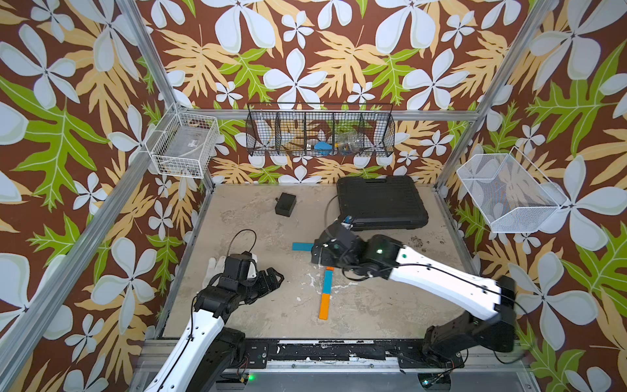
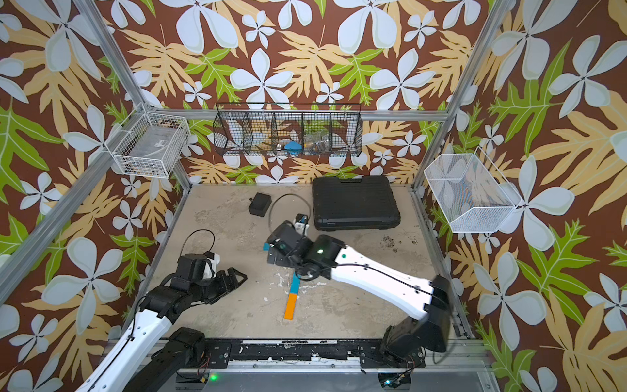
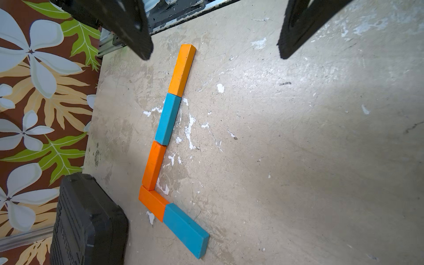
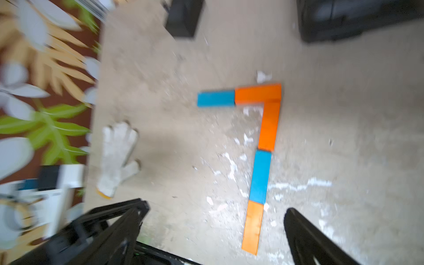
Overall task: Assemble the number 7 with building blocks
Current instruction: Assemble the building block at the center of the board, then reset both arms
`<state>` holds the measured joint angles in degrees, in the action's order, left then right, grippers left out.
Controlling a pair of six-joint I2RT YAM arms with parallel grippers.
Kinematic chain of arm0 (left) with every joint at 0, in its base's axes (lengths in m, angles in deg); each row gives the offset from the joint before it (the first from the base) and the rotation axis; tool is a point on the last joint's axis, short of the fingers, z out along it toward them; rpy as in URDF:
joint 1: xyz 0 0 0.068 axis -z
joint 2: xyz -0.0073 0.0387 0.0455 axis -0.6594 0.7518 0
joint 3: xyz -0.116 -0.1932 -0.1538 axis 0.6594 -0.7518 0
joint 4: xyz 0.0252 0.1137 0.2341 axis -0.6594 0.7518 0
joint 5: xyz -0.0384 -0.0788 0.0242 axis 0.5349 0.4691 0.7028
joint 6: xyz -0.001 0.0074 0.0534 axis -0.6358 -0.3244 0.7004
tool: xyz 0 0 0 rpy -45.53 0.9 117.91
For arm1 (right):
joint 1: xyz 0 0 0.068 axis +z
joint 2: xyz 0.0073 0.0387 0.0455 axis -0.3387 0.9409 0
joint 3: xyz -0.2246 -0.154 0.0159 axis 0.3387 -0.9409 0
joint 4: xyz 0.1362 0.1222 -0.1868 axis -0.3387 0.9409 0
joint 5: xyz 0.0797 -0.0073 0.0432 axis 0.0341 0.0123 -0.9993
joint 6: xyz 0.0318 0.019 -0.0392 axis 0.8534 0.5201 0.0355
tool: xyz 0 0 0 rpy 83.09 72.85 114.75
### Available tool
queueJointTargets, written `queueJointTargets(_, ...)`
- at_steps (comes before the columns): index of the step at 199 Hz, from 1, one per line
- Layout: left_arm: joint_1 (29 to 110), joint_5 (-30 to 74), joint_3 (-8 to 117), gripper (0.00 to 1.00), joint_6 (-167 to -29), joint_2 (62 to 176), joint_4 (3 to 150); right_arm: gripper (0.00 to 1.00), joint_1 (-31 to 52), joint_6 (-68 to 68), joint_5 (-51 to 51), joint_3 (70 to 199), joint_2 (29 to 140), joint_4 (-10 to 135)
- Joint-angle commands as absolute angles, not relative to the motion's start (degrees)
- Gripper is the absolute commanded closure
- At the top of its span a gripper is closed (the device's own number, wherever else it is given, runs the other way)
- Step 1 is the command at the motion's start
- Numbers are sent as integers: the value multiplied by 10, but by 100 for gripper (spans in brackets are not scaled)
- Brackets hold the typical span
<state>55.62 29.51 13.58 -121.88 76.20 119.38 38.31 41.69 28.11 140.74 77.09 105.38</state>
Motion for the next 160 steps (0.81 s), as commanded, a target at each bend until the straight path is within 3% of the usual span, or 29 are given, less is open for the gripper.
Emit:
queueJointTargets(1, 556, 286, 146, 10, -1211, 776, 1177, 0, 313, 291, 258, 1321, 649, 885)
queueJointTargets(34, 555, 283, 150, 8, -1210, 812, 1154, 0, 169, 268, 251, 1181, 530, 899)
queueJointTargets(66, 553, 292, 133, 7, -1223, 842, 1085, 0, 158, 154, 332, 1092, 485, 880)
queueJointTargets(102, 543, 265, 198, 1, -1197, 956, 1046, 0, 126, 9, 436, 1017, 483, 786)
queueJointTargets(117, 538, 233, 234, 0, -1173, 999, 1046, 0, 56, -21, 385, 990, 508, 745)
queueJointTargets(141, 510, 204, 270, 0, -1148, 1044, 1015, 0, -88, -14, 179, 971, 578, 683)
queueJointTargets(160, 493, 167, 279, 0, -1125, 1068, 978, 0, -140, -31, 148, 977, 644, 644)
